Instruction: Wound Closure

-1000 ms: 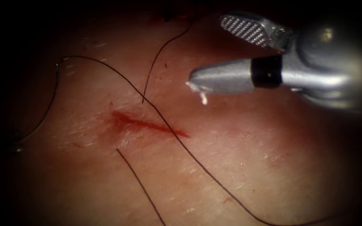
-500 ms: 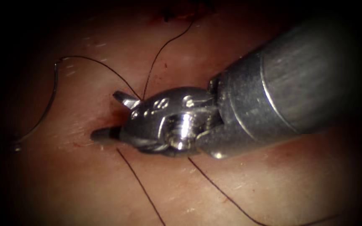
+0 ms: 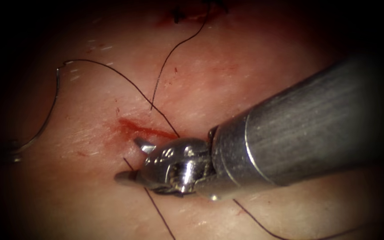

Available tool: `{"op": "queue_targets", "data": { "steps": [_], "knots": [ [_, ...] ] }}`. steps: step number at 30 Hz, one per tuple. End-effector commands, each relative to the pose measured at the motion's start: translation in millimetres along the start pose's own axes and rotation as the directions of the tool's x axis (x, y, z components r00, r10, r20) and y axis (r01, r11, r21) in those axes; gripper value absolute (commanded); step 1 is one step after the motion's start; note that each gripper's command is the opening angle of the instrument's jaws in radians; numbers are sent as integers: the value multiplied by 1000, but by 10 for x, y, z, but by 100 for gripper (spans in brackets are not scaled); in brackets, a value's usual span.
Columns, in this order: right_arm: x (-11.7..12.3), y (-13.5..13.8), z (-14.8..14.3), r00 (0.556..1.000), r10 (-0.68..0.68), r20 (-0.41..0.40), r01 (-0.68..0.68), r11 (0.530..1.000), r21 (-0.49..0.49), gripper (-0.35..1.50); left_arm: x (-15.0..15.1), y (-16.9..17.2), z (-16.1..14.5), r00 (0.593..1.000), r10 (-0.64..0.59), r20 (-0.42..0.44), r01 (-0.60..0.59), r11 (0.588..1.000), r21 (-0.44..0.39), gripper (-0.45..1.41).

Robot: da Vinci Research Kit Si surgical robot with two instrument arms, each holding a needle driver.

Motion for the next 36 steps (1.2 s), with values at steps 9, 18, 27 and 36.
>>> {"op": "queue_targets", "data": {
  "steps": [9, 18, 27, 36],
  "knots": [
    [-32, -28, 22, 990, 81, 114, -100, 979, 176, -35, -2, 16, 9, 1000, -7, -4, 7, 1000, -1, -45],
    [-30, -23, -22, 988, 95, 121, -114, 981, 159, -35, -2, 16, 12, 1000, -7, -3, 7, 1000, 1, -45],
    [-33, -38, -58, 991, 86, 103, -103, 980, 168, -35, -2, 16, 17, 1000, -8, -4, 8, 1000, 2, -45],
    [-39, -56, -95, 994, 71, 83, -85, 981, 176, -35, -3, 14, 24, 1000, -7, -1, 7, 1000, 13, -45]
  ]
}}
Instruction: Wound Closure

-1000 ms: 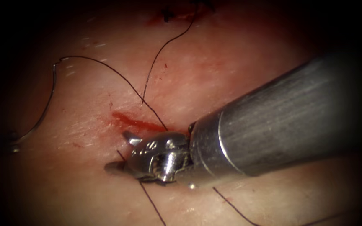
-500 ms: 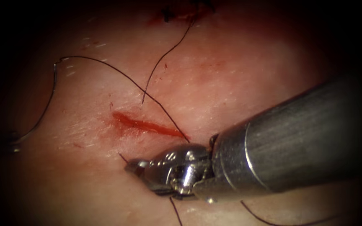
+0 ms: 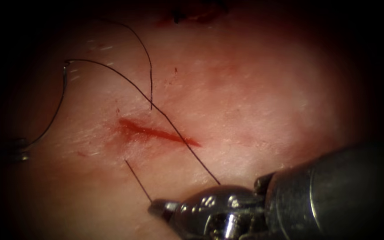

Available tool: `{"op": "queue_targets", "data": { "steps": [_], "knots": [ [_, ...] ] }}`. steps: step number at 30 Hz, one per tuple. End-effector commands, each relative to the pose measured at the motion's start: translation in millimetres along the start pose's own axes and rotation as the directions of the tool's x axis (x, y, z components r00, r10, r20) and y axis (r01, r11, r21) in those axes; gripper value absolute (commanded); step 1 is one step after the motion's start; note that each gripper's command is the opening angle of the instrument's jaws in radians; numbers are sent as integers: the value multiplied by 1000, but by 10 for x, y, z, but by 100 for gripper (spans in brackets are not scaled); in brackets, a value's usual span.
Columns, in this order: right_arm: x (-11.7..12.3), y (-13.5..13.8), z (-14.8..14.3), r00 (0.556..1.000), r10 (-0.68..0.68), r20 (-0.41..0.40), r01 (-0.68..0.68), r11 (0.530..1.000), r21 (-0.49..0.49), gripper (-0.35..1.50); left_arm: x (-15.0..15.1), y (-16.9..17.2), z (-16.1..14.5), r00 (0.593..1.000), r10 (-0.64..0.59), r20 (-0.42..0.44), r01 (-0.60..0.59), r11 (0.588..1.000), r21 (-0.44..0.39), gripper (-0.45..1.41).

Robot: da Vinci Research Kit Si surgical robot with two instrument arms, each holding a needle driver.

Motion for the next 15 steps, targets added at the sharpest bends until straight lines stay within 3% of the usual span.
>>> {"op": "queue_targets", "data": {
  "steps": [1, 15],
  "knots": [
    [-7, -23, -3, 1000, 0, -1, 0, 1000, 9, -35, -3, 16, 13, 1000, -7, -3, 7, 1000, 2, -45],
    [-17, -44, -24, 1000, -17, -16, 18, 1000, 25, -35, -7, 15, 16, 1000, -3, -2, 3, 1000, 8, -45]
  ]
}}
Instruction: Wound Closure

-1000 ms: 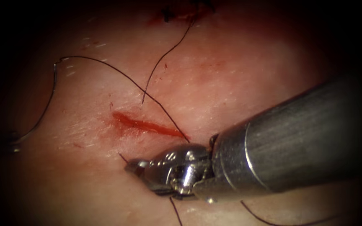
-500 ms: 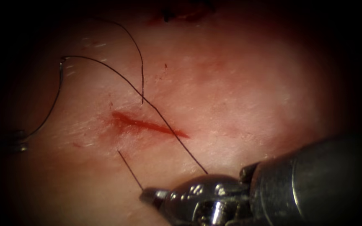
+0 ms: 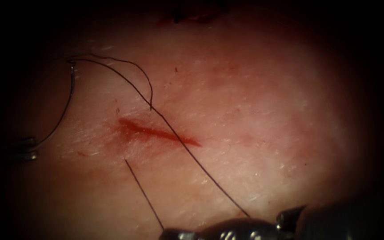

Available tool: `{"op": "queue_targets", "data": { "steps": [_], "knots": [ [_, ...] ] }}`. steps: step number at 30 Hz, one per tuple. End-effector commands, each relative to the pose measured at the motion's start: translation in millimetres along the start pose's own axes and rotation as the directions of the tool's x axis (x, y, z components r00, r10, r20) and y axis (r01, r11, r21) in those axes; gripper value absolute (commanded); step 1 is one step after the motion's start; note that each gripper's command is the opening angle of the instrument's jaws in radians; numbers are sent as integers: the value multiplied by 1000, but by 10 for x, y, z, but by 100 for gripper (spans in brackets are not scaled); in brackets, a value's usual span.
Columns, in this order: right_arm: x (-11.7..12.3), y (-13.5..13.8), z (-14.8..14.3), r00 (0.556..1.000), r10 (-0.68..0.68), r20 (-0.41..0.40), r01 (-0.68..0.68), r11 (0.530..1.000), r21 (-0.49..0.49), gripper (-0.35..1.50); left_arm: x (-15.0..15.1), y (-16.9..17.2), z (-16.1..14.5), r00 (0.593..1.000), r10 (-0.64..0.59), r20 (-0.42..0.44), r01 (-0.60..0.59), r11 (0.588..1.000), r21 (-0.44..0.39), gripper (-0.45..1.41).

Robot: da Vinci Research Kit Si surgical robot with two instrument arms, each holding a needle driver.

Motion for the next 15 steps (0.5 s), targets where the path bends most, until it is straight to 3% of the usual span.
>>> {"op": "queue_targets", "data": {
  "steps": [1, 15],
  "knots": [
    [-4, -17, 3, 1000, 4, -1, -4, 1000, 10, -35, -2, 16, 9, 1000, -7, -3, 7, 1000, -1, -45],
    [-18, -30, -16, 1000, 14, -4, -14, 999, 29, -35, -3, 16, 9, 1000, -7, 0, 7, 1000, -2, -45]
  ]
}}
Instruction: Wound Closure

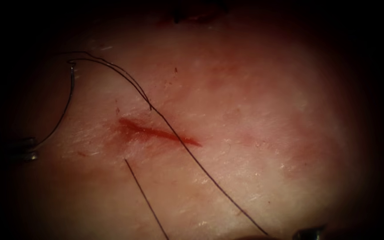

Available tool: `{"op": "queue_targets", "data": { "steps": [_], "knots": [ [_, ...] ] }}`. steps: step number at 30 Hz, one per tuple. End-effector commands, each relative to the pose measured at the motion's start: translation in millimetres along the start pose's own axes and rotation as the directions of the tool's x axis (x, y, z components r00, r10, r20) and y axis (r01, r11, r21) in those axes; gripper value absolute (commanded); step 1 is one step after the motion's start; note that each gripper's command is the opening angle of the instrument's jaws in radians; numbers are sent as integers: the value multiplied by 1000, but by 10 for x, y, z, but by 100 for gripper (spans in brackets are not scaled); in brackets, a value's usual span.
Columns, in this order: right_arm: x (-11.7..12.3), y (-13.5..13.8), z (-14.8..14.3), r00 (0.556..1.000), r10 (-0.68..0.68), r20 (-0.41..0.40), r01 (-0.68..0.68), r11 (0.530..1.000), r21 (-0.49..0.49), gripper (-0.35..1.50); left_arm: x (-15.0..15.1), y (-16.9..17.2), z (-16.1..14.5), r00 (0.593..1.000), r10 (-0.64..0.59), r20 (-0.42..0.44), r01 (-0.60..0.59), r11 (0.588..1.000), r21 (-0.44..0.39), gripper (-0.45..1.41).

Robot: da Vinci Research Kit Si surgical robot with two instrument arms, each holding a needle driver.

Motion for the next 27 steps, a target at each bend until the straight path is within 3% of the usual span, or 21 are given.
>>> {"op": "queue_targets", "data": {
  "steps": [1, 27],
  "knots": [
    [-8, -20, 1, 1000, 4, 3, -4, 1000, 12, -35, -2, 16, 9, 1000, -8, -3, 8, 1000, -2, -45],
    [-41, -42, -44, 1000, 7, 7, -8, 999, 31, -35, -2, 17, 9, 1000, -7, -3, 7, 1000, -2, -45]
  ]
}}
